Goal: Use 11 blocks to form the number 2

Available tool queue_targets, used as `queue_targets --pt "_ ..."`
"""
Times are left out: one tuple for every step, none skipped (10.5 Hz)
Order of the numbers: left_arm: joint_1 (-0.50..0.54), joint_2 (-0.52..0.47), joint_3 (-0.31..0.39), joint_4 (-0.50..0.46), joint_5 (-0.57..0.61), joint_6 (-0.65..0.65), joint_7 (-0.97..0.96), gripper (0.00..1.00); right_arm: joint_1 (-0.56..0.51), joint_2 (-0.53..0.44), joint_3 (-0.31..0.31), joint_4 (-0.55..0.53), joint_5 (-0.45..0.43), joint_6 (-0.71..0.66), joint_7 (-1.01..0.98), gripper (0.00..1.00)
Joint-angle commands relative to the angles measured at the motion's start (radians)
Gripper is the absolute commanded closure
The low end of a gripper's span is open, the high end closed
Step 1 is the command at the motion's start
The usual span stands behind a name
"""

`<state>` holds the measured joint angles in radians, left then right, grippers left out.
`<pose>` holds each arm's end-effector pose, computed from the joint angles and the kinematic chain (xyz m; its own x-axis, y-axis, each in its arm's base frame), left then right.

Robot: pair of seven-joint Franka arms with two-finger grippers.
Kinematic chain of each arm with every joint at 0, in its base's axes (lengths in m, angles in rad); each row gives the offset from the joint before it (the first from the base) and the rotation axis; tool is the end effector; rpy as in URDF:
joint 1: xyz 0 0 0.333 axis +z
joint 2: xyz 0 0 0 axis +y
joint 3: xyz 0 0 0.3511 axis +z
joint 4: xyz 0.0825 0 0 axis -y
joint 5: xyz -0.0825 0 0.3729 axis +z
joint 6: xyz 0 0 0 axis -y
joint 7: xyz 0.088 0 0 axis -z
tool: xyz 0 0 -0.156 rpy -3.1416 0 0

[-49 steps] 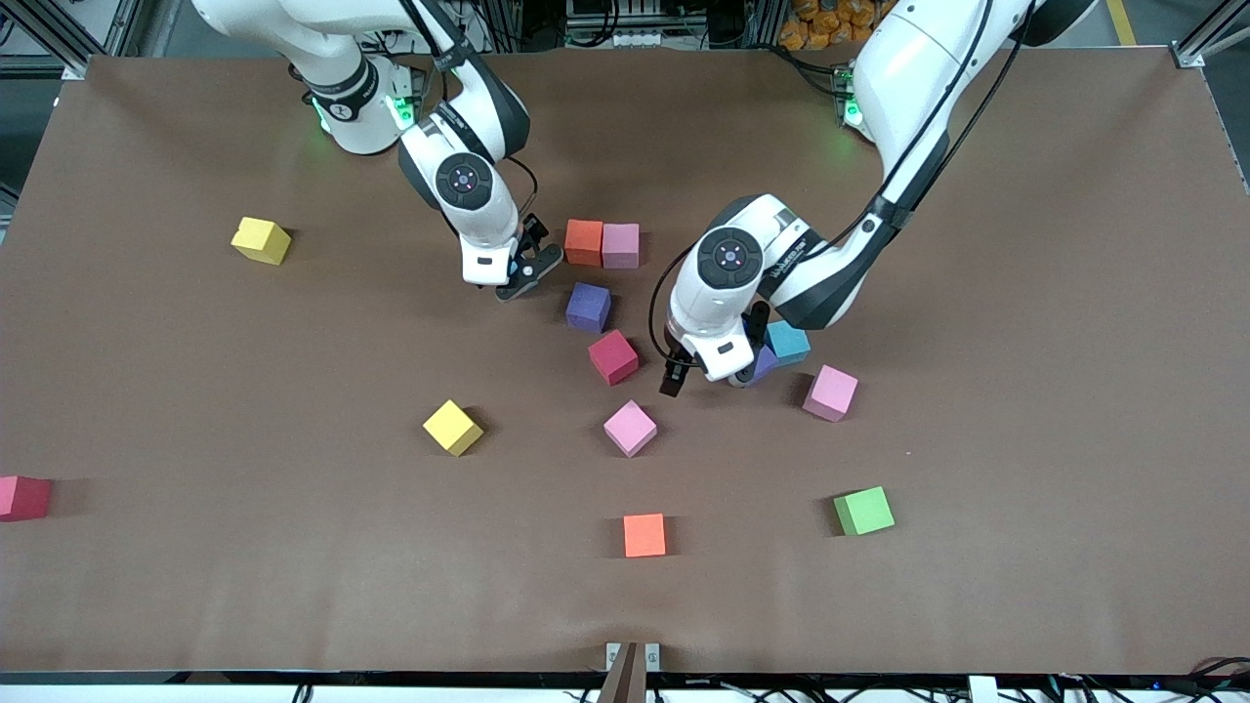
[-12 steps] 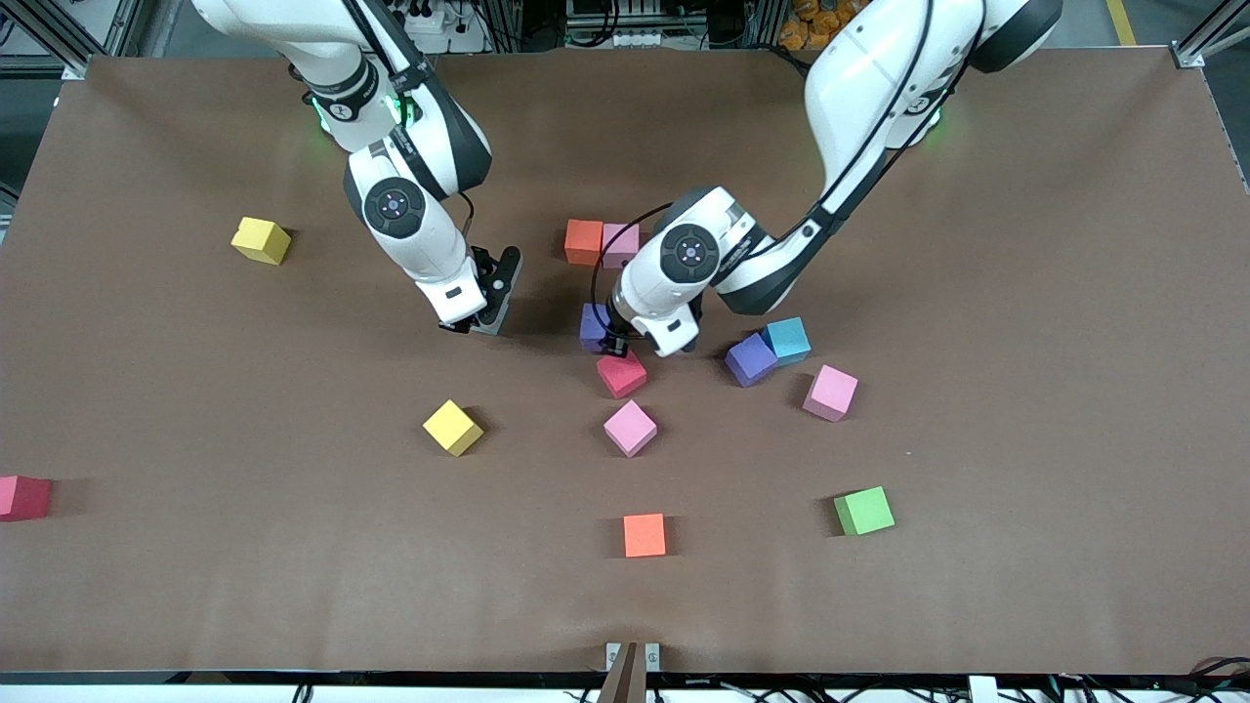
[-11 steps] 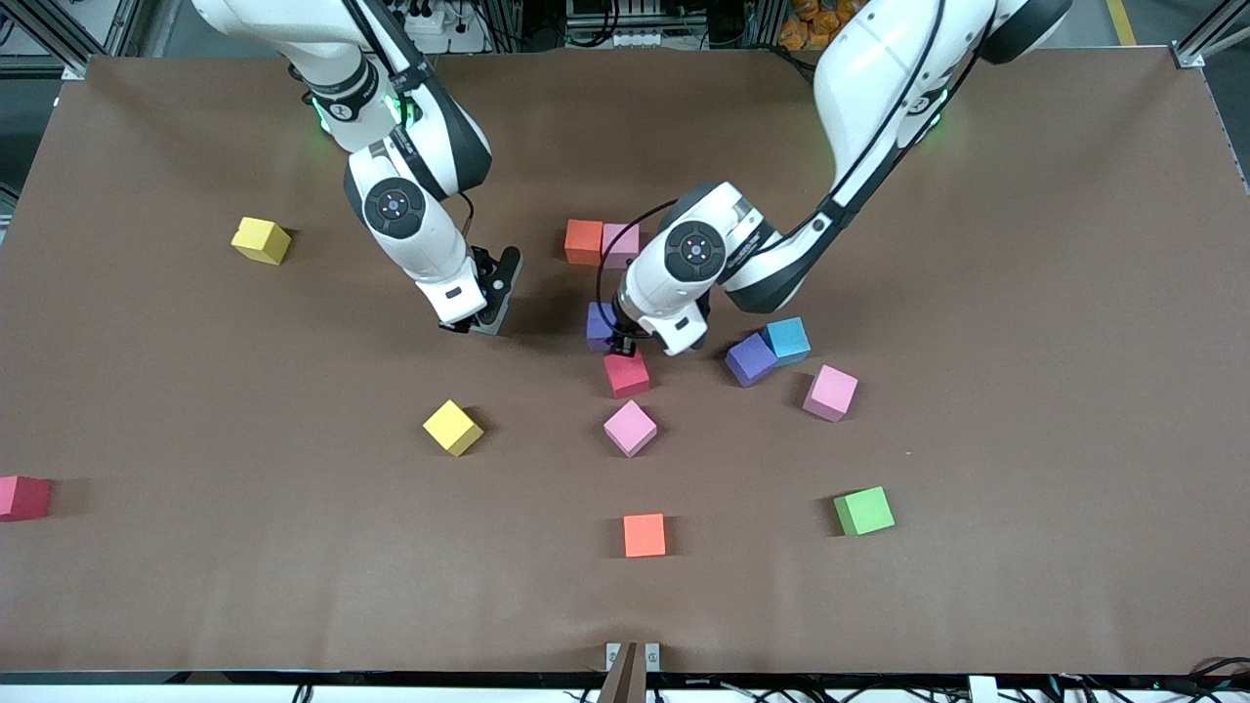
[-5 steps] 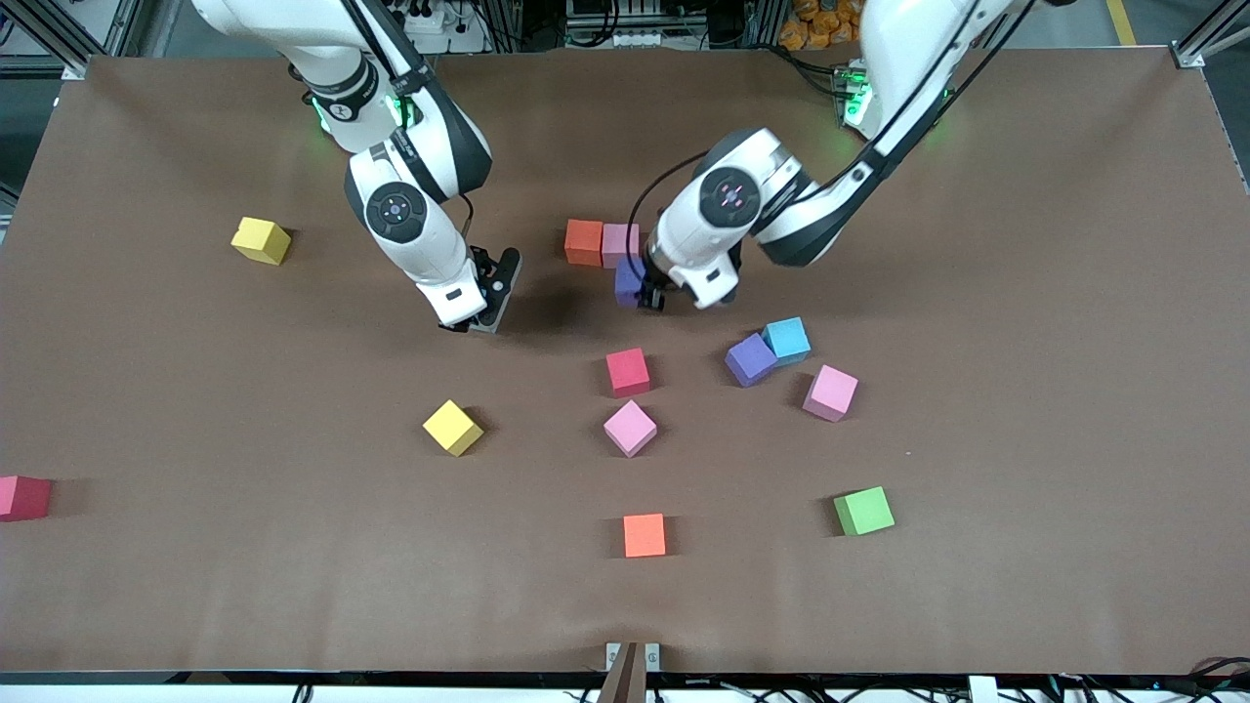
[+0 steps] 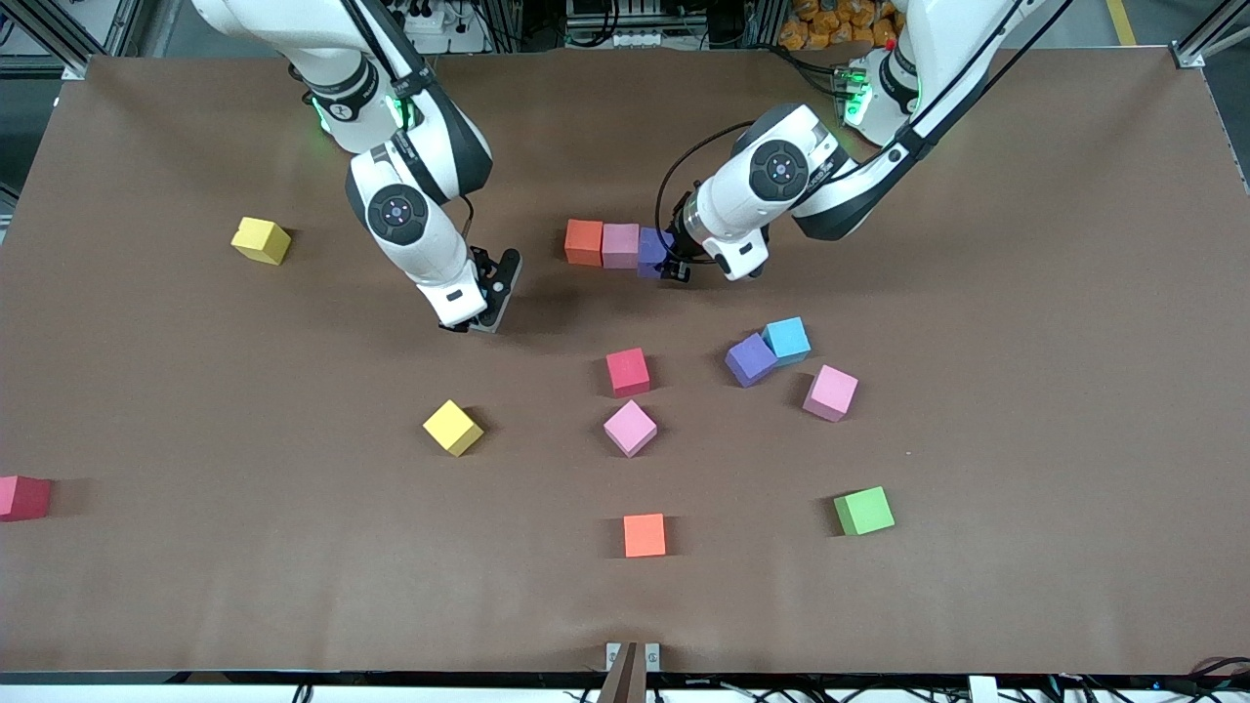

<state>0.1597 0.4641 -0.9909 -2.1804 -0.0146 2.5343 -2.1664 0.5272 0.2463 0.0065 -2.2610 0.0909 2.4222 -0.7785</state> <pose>0.3922 -0.4217 0.2727 0.1157 0.9260 -0.3593 0.9717 -0.1806 -0.1526 0.4525 0.2713 0.2391 0.3225 0.9463 -0.0230 0.9410 -0.3232 -0.1005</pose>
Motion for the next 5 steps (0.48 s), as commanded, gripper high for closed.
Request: queue_targets --pt "0.017 -0.018 -0.015 -0.025 -0.01 0.047 -0.016 1.0 -0.009 0.008 0.004 0.008 -0.006 -0.006 -0.015 1.0" --pt "0.018 -0.012 -0.011 -0.025 -0.011 0.067 -0.033 1.0 -0.009 0.008 0.004 0.008 -0.006 -0.008 -0.015 1.0" --pt "0.026 -0.007 -0.006 -0.03 -0.013 0.075 -0.036 1.0 -0.009 0.01 0.004 0.008 -0.006 -0.006 -0.016 1.0" --pt "0.029 0.001 -0.002 -0.042 -0.011 0.089 -0.043 1.0 -0.009 0.01 0.004 0.008 -0.006 -0.006 -0.016 1.0" --pt "0.029 0.001 -0.002 -0.068 -0.013 0.124 -0.044 1.0 -0.009 0.01 0.004 0.008 -0.006 -0.006 -0.016 1.0"
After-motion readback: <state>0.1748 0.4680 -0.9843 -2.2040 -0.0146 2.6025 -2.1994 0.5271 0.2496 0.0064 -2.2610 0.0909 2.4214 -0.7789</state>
